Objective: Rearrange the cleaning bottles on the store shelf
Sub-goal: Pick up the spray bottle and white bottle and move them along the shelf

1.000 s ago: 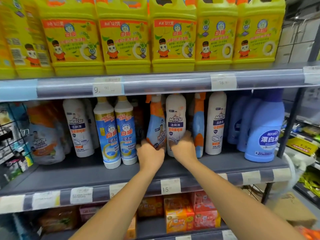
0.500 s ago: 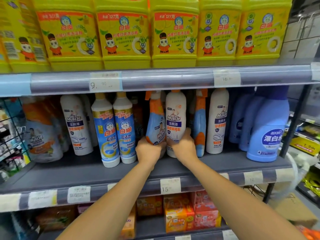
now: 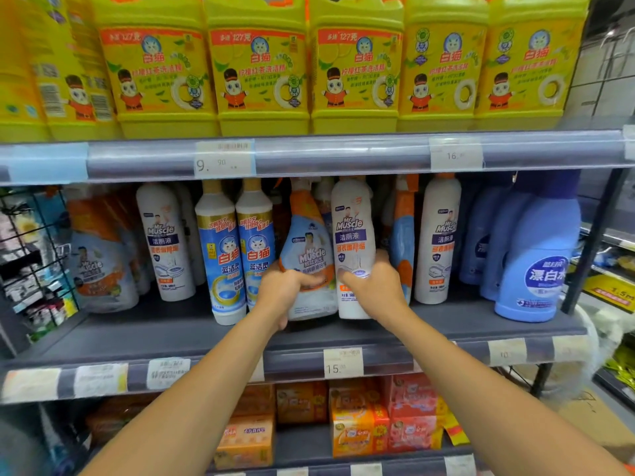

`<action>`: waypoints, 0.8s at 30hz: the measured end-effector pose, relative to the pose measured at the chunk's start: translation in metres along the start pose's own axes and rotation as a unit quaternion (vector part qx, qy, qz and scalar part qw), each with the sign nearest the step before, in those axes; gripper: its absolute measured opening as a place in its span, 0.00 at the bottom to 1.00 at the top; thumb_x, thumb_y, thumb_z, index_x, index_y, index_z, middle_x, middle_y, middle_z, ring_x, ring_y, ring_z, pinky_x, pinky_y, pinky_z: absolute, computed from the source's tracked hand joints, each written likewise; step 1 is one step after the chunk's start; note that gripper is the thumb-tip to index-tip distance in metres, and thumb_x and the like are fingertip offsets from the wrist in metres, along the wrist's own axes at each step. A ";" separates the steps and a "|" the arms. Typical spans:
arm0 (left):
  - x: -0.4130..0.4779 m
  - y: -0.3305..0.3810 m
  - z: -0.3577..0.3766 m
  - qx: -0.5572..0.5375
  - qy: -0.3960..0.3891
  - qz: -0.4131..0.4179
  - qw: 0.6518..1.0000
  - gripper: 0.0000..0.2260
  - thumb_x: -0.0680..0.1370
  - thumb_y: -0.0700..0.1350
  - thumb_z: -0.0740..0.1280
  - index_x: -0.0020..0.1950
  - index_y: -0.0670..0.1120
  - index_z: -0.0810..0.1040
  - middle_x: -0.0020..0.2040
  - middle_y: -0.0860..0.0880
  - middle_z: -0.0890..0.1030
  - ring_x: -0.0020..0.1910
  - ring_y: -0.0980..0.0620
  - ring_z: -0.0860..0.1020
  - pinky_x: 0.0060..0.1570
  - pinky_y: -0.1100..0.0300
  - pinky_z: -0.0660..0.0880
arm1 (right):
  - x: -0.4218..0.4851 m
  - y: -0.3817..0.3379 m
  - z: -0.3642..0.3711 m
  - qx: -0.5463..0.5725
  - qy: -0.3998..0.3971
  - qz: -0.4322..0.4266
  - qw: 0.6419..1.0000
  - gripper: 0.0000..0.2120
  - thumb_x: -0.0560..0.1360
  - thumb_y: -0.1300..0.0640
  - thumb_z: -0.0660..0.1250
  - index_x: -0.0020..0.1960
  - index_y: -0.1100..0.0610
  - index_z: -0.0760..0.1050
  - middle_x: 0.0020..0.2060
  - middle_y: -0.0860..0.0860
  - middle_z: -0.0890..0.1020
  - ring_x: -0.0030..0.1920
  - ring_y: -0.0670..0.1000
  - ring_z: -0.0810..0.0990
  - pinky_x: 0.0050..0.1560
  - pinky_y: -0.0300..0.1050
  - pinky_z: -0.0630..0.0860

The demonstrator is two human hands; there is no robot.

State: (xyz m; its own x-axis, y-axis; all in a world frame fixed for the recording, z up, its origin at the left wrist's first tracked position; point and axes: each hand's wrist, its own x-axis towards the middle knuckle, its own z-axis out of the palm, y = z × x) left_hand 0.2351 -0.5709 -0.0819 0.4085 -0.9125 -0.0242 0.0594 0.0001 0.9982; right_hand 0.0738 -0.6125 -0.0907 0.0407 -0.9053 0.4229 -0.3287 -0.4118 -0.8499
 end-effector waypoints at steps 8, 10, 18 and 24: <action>-0.035 0.025 -0.022 -0.031 -0.125 -0.024 0.991 0.28 0.56 0.42 0.78 0.55 0.39 0.80 0.43 0.40 0.87 0.41 0.40 0.86 0.35 0.52 0.81 | -0.034 -0.015 -0.027 0.145 -0.077 0.071 0.984 0.16 0.70 0.57 0.74 0.55 0.58 0.75 0.47 0.56 0.83 0.45 0.54 0.84 0.41 0.50 0.83; -0.045 0.025 -0.025 -0.019 -0.140 -0.015 0.990 0.26 0.56 0.42 0.78 0.53 0.40 0.82 0.44 0.40 0.86 0.41 0.40 0.86 0.34 0.54 0.81 | -0.043 -0.020 -0.033 0.166 -0.093 0.065 0.980 0.12 0.71 0.58 0.73 0.53 0.56 0.78 0.45 0.56 0.85 0.43 0.54 0.85 0.39 0.48 0.83; -0.097 0.012 -0.029 -0.033 -0.137 -0.008 0.990 0.22 0.60 0.51 0.79 0.52 0.45 0.83 0.45 0.42 0.87 0.41 0.44 0.86 0.34 0.54 0.82 | -0.083 -0.033 -0.058 0.210 -0.098 0.084 0.969 0.10 0.72 0.55 0.72 0.52 0.53 0.78 0.44 0.53 0.86 0.43 0.53 0.86 0.44 0.53 0.83; -0.141 0.001 -0.045 -0.051 -0.148 -0.049 0.986 0.33 0.53 0.52 0.84 0.56 0.44 0.83 0.50 0.38 0.85 0.48 0.36 0.84 0.47 0.39 0.80 | -0.123 -0.046 -0.079 0.252 -0.122 0.102 0.955 0.06 0.74 0.53 0.71 0.50 0.49 0.79 0.44 0.51 0.87 0.43 0.52 0.86 0.41 0.49 0.83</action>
State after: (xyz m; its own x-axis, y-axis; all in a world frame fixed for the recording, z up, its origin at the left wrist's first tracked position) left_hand 0.2180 -0.4237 -0.0795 0.1134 -0.9897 -0.0873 0.1834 -0.0655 0.9809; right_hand 0.0098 -0.4739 -0.0786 0.2640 -0.9438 0.1991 0.1390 -0.1670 -0.9761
